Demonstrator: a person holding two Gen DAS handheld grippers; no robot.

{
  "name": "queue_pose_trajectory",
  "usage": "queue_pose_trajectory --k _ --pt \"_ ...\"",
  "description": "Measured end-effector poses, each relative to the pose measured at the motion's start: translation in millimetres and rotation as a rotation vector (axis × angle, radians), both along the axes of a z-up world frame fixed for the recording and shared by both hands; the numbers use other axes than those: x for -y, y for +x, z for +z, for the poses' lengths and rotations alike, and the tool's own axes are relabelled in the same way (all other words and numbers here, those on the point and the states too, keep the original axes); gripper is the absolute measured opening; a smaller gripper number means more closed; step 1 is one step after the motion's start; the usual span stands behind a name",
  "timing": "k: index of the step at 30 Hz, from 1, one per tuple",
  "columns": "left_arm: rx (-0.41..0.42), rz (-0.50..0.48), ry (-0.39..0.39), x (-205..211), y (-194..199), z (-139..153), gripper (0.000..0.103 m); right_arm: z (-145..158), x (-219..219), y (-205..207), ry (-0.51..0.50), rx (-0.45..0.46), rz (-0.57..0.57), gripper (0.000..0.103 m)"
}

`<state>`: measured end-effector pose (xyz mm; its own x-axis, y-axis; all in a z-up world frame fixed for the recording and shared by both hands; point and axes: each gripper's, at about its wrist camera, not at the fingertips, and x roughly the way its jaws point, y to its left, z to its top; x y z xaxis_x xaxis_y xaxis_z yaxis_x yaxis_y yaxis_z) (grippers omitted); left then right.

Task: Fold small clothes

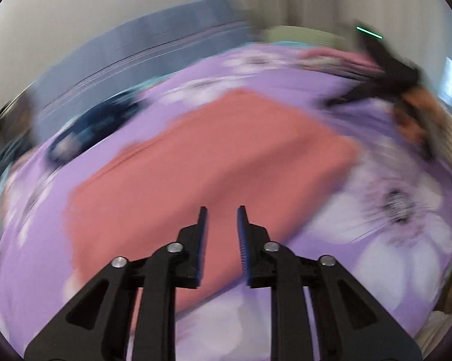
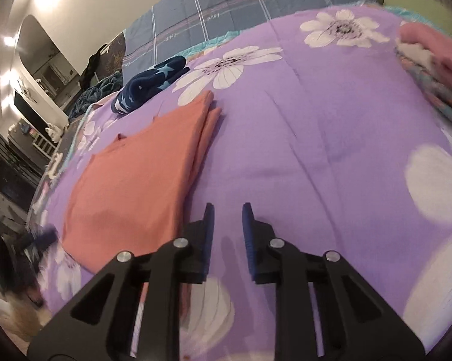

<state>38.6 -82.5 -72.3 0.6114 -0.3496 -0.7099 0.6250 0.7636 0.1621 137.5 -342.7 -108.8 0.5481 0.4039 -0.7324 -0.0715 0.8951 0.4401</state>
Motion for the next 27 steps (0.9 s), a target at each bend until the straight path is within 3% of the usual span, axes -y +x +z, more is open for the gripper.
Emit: queue_pose_trajectory --k 1,4,7,11,18,20,21,23,27 --pt "-0.002 -0.045 0.016 21.9 -2.1 -5.6 0.031 -0.1 0.4 8.9 0.017 -0.006 0.006 0.021" --pt "0.040 -0.181 0.060 85.3 -13.7 -22.1 0.032 2.1 -2.7 38.8 0.071 -0.020 0.047 0.020" --pt "0.064 -0.228 0.128 122.7 -16.3 -36.3 0.039 2.1 -9.3 61.5 0.094 -0.032 0.084 0.022" --pt "0.112 -0.257 0.202 138.1 -20.1 -46.2 0.046 -3.4 -18.0 85.6 0.113 -0.044 0.121 0.037" --pt "0.089 -0.226 0.202 140.9 -0.3 -42.5 0.045 -20.6 -40.0 116.7 0.114 -0.097 0.173 0.039" --pt "0.089 -0.236 0.205 142.5 -0.4 -44.3 0.033 -21.8 -42.8 121.7 0.098 -0.087 0.157 0.033" --pt "0.087 -0.247 0.206 144.5 0.5 -45.0 0.028 -19.9 -42.7 123.2 0.083 -0.066 0.136 0.008" --pt "0.085 -0.259 0.201 147.0 -0.2 -44.4 0.006 -14.1 -41.4 122.8 0.103 -0.035 0.136 0.006" --pt "0.049 -0.290 0.154 145.7 6.9 -40.5 0.004 9.3 -48.1 109.6 0.028 0.066 0.178 0.006"
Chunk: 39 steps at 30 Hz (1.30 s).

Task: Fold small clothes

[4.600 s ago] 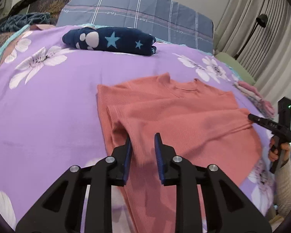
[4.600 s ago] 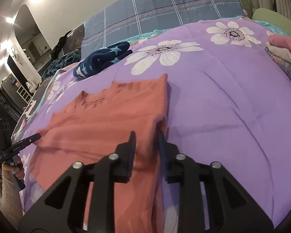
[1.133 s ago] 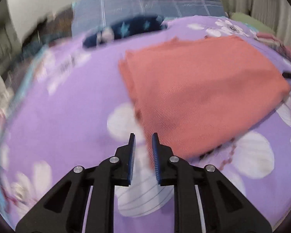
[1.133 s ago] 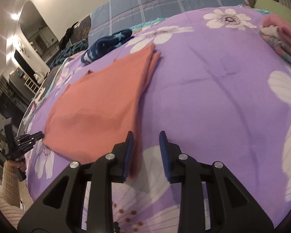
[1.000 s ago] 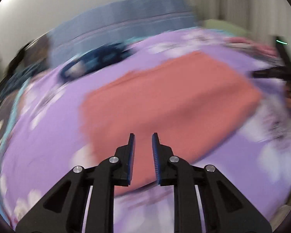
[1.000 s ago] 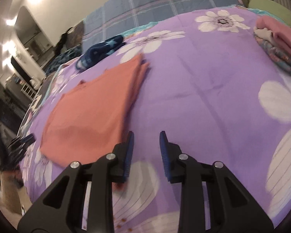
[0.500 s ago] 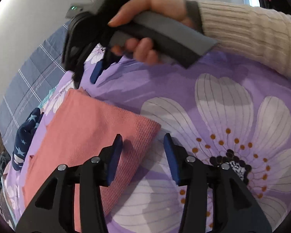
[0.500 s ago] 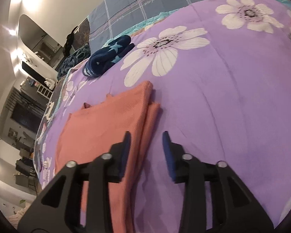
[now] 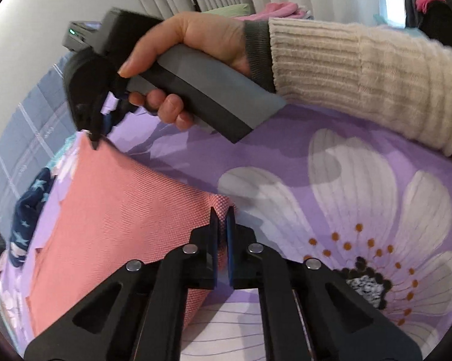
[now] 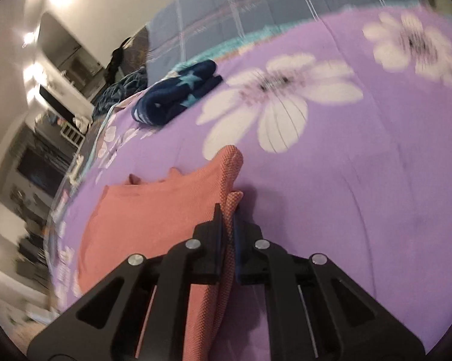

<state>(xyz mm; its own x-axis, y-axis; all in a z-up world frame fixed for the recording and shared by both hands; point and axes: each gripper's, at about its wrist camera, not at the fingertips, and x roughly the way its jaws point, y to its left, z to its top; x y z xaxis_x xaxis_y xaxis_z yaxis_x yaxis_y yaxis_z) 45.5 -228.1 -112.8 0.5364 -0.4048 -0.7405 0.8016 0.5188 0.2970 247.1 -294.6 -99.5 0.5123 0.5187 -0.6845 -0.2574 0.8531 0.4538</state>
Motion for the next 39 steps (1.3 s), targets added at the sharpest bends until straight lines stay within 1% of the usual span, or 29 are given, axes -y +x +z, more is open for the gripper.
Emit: queue_pose_trajectory --k 3,6,8,10,12,13,14,15,16,17,19,20,22,23,26,27,28,29,30,32,33,34,35,37,38,39 --pt "-0.029 -0.019 -0.022 -5.4 2.6 -0.8 0.004 -0.7 2.5 3.8 0.005 -0.002 0.000 0.006" --pt "-0.033 -0.026 -0.027 -6.5 3.9 -3.0 0.004 -20.5 1.0 14.3 -0.060 -0.036 -0.030 0.006" --pt "-0.030 -0.029 -0.034 -5.7 1.0 -1.3 0.004 -31.9 2.1 18.1 -0.060 -0.052 -0.034 0.006" --pt "-0.043 -0.041 -0.045 -7.6 4.3 0.5 0.005 -31.3 6.2 17.5 -0.026 -0.050 -0.039 0.006" --pt "-0.052 -0.058 -0.056 -8.6 3.7 2.8 0.006 -23.0 8.7 14.2 -0.005 -0.023 -0.038 0.007" --pt "-0.059 -0.068 -0.063 -7.4 -1.3 4.5 0.009 -19.8 9.5 13.0 -0.012 -0.008 -0.042 0.007" --pt "-0.067 -0.071 -0.062 -6.3 -2.9 3.7 0.012 -17.9 10.5 12.6 -0.035 0.005 -0.061 0.010" --pt "-0.073 -0.071 -0.055 -4.4 -2.4 0.3 0.016 -18.5 12.6 13.3 -0.058 0.006 -0.080 0.024" --pt "-0.075 -0.070 -0.038 -0.3 -5.7 -5.6 0.020 -21.8 16.4 14.2 -0.074 -0.015 -0.094 0.030" --pt "-0.069 -0.073 -0.029 1.6 -7.4 -11.2 0.021 -23.1 18.9 13.5 -0.068 -0.022 -0.098 0.031" --pt "-0.062 -0.081 -0.038 1.6 -10.7 -12.2 0.023 -20.7 25.4 4.9 -0.047 -0.021 -0.096 0.029" --pt "-0.075 -0.090 -0.049 0.7 -11.7 -10.8 0.025 -17.5 27.3 -1.0 -0.050 -0.011 -0.092 0.025" --pt "-0.125 -0.117 -0.082 -3.0 -13.0 -8.4 0.026 -8.7 28.5 -17.1 -0.048 0.015 -0.070 0.024" --pt "-0.135 -0.120 -0.088 -4.3 -12.9 -8.0 0.027 -4.3 28.3 -25.6 -0.043 0.030 -0.058 0.022" --pt "-0.154 -0.108 -0.110 -11.1 -14.4 -0.9 0.027 10.2 18.1 -59.6 -0.001 0.094 0.034 0.020" --pt "-0.161 -0.102 -0.131 -17.6 -16.8 5.0 0.027 11.5 9.0 -73.2 -0.008 0.110 0.074 0.021" --pt "-0.165 -0.093 -0.145 -23.9 -18.2 9.2 0.029 9.6 1.7 -82.2 -0.023 0.114 0.101 0.020" --pt "-0.164 -0.078 -0.158 -31.8 -19.9 13.5 0.029 5.6 -6.5 -89.7 -0.047 0.109 0.124 0.020" --pt "-0.161 -0.058 -0.167 -40.6 -21.0 17.2 0.031 -5.7 -18.5 -96.1 -0.126 0.087 0.125 0.019" --pt "-0.141 0.012 -0.189 -67.7 -23.1 22.6 0.031 -28.9 -33.1 -99.2 -0.304 0.062 0.085 0.018" --pt "-0.132 0.056 -0.189 -79.4 -23.0 22.2 0.031 -35.5 -38.8 -103.1 -0.350 0.089 0.082 0.018" --pt "-0.124 0.117 -0.185 -94.0 -20.7 20.7 0.031 -33.4 -43.3 -107.0 -0.378 0.110 0.072 0.018" --pt "-0.121 0.200 -0.182 -115.4 -16.6 19.6 0.031 -27.3 -47.2 -110.4 -0.399 0.122 0.053 0.018" --pt "-0.117 0.338 -0.203 -157.0 -6.0 21.5 0.032 -6.4 -55.3 -122.3 -0.422 0.163 0.008 0.018" --pt "-0.109 0.407 -0.218 -182.0 -4.6 22.1 0.035 2.8 -60.6 -129.5 -0.421 0.190 0.006 0.019" --pt "-0.092 0.509 -0.239 -214.6 -2.8 25.1 0.038 14.8 -70.6 -139.7 -0.422 0.231 0.018 0.019"
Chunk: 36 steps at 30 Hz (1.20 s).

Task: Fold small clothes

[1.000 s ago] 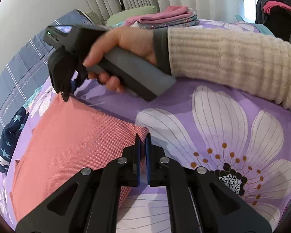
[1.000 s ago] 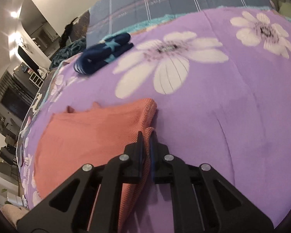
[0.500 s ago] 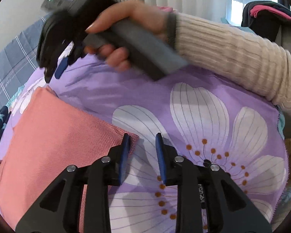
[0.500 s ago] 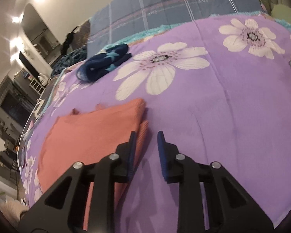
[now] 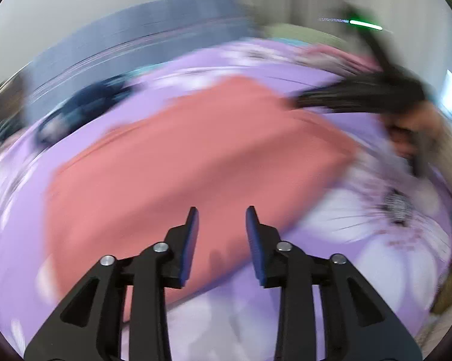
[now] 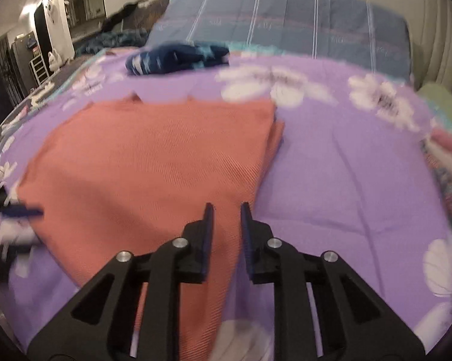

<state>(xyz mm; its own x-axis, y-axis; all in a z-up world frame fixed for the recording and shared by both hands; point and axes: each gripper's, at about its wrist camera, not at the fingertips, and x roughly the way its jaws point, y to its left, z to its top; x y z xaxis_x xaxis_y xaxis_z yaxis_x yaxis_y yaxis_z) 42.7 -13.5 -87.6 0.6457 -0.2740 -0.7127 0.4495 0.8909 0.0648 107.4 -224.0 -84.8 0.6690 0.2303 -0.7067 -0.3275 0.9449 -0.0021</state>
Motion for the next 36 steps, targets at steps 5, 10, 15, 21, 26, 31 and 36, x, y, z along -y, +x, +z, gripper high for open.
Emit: queue_pose_trajectory --k 5,10,15,21,26,31,36 --pt "0.034 0.336 -0.047 -118.9 -6.2 13.2 0.041 21.7 -76.6 -50.4 -0.099 0.118 0.188 0.027" --pt "0.061 0.448 -0.074 -185.3 -23.1 13.3 0.041 -0.3 -184.6 -97.1 -0.172 0.174 0.457 0.033" --pt "0.048 0.418 -0.127 -208.3 -20.4 -9.4 0.041 -24.7 -267.1 -118.5 -0.262 0.221 0.581 0.035" --pt "0.035 0.362 -0.182 -233.6 -14.2 -13.8 0.041 -55.2 -316.3 -114.0 -0.422 0.206 0.604 0.043" --pt "0.002 0.230 -0.196 -229.3 35.9 4.7 0.041 -65.5 -335.9 -109.3 -0.485 0.236 0.576 0.043" --pt "-0.172 0.134 -0.296 -219.2 123.4 -17.9 0.041 -68.5 -347.3 -102.5 -0.501 0.233 0.536 0.040" --pt "-0.277 0.107 -0.415 -209.2 180.5 -47.1 0.039 -70.2 -348.8 -98.9 -0.506 0.230 0.546 0.031"
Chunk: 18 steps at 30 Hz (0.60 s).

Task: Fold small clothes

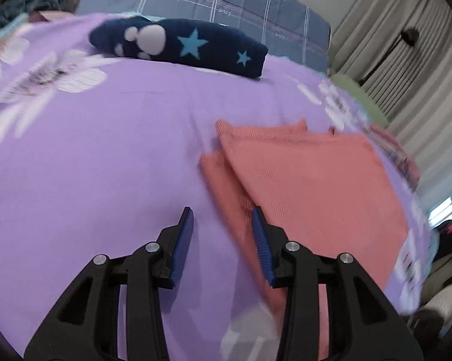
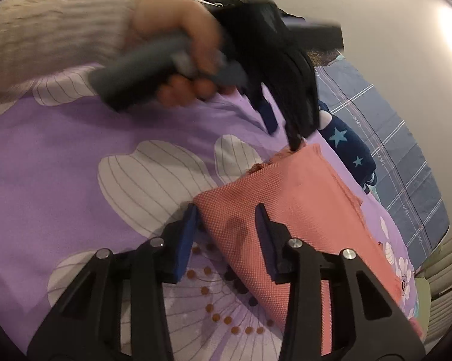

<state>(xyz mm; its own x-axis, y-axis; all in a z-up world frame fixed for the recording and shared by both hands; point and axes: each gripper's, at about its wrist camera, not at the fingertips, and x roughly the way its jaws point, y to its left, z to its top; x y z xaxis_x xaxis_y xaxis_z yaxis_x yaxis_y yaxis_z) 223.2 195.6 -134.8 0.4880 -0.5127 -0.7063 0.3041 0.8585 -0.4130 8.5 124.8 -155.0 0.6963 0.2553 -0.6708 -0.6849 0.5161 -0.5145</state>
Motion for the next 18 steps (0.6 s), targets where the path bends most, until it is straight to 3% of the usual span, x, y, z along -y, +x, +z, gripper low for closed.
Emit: queue_pose_trajectory --k 1,2,4,7,9,12,15,16,18 --pt "-0.011 -0.016 -0.055 2.0 8.9 -1.9 0.021 -0.7 -1.7 2.7 -0.001 -0.013 0.008 0.026" --pt "-0.031 -0.032 -0.096 3.6 14.9 -3.8 0.003 -1.5 -3.1 4.6 -0.001 -0.027 0.015 0.009" --pt "-0.031 -0.015 -0.109 5.8 20.4 0.0 0.002 0.2 -3.8 6.9 0.014 -0.031 0.014 0.005" --pt "0.068 0.004 -0.142 -2.7 10.3 24.3 0.000 17.2 1.7 3.3 0.100 -0.066 0.015 0.004" --pt "0.117 0.056 -0.080 -9.7 7.2 28.8 0.000 19.6 4.9 5.0 0.119 -0.102 0.018 0.004" --pt "0.047 0.082 -0.102 -18.3 14.8 8.8 0.000 6.3 5.5 12.9 0.107 -0.149 0.011 0.004" --pt "0.001 0.069 -0.155 -24.6 11.9 -4.8 0.000 4.4 3.3 7.0 0.102 -0.132 0.013 0.005" --pt "-0.003 0.060 -0.177 -26.7 10.2 -3.7 0.003 5.1 3.4 3.9 0.105 -0.129 0.014 0.006" --pt "0.003 0.044 -0.192 -28.2 6.6 3.3 0.024 4.6 7.4 11.0 0.115 -0.144 0.009 0.006"
